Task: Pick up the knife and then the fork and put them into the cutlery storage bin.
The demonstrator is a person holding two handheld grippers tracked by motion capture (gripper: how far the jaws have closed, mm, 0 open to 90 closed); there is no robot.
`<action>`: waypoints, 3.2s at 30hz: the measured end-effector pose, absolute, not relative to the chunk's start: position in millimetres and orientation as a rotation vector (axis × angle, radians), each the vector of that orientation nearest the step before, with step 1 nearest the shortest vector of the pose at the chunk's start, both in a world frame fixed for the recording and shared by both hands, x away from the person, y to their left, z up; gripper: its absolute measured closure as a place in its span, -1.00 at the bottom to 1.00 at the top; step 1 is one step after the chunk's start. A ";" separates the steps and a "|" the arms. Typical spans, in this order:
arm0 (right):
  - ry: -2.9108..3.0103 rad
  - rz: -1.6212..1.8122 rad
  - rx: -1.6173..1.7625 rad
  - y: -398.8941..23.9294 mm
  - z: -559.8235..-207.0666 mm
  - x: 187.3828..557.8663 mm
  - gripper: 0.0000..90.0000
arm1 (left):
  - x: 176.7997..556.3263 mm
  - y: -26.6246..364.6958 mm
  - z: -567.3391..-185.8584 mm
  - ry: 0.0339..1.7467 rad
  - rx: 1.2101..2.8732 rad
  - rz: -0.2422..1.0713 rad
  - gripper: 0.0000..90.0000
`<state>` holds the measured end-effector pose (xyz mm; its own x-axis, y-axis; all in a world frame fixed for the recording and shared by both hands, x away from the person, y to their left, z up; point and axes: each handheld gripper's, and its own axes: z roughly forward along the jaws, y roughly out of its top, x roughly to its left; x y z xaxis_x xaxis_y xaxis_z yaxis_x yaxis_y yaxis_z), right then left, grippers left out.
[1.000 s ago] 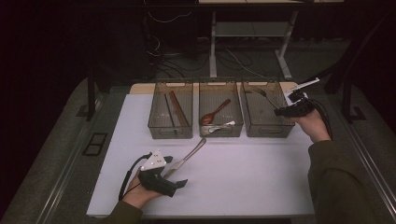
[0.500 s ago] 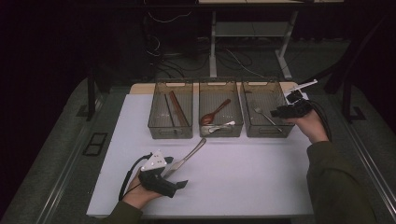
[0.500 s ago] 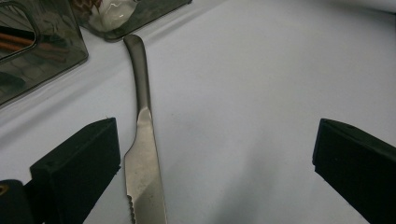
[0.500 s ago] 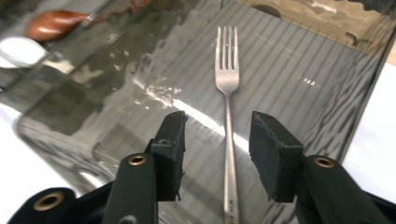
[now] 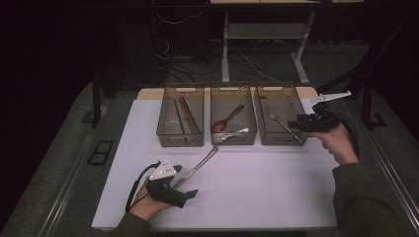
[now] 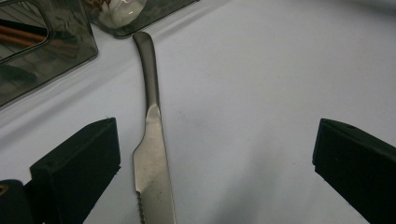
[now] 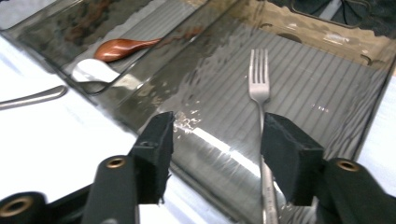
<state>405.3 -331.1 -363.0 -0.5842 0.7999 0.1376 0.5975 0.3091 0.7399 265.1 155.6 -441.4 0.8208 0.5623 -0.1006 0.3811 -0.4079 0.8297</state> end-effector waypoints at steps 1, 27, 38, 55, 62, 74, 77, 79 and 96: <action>2.329 1.138 1.260 -330.1 -362.8 402.7 -0.12 | 265.2 155.5 -441.4 0.697 2.046 0.240 -1.00; 2.349 1.216 1.144 -294.1 -399.0 318.5 -0.56 | 273.0 149.7 -435.7 0.749 2.042 0.275 -1.00; 2.372 1.161 1.112 -289.8 -422.2 287.9 -0.58 | 294.8 140.5 -432.7 0.808 2.065 0.327 -0.57; 2.380 1.152 1.103 -289.6 -433.5 278.6 -0.58 | 331.8 106.1 -444.3 0.850 2.176 0.340 0.31; 2.384 1.145 1.100 -289.4 -434.7 279.3 -0.58 | 331.2 106.7 -449.1 0.870 2.204 0.308 0.54; 2.397 1.147 1.089 -288.3 -435.9 279.0 -0.58 | 330.2 106.4 -449.3 0.857 2.215 0.310 0.74; 2.400 1.150 1.092 -288.6 -435.9 279.2 -0.59 | 330.4 106.4 -449.2 0.854 2.217 0.308 0.75; 2.405 1.152 1.094 -288.9 -436.1 279.7 -0.59 | 331.0 107.2 -449.2 0.851 2.215 0.302 0.75; 2.472 1.229 1.092 -288.8 -435.4 282.0 -0.70 | 322.5 97.1 -442.6 0.687 2.273 0.253 0.76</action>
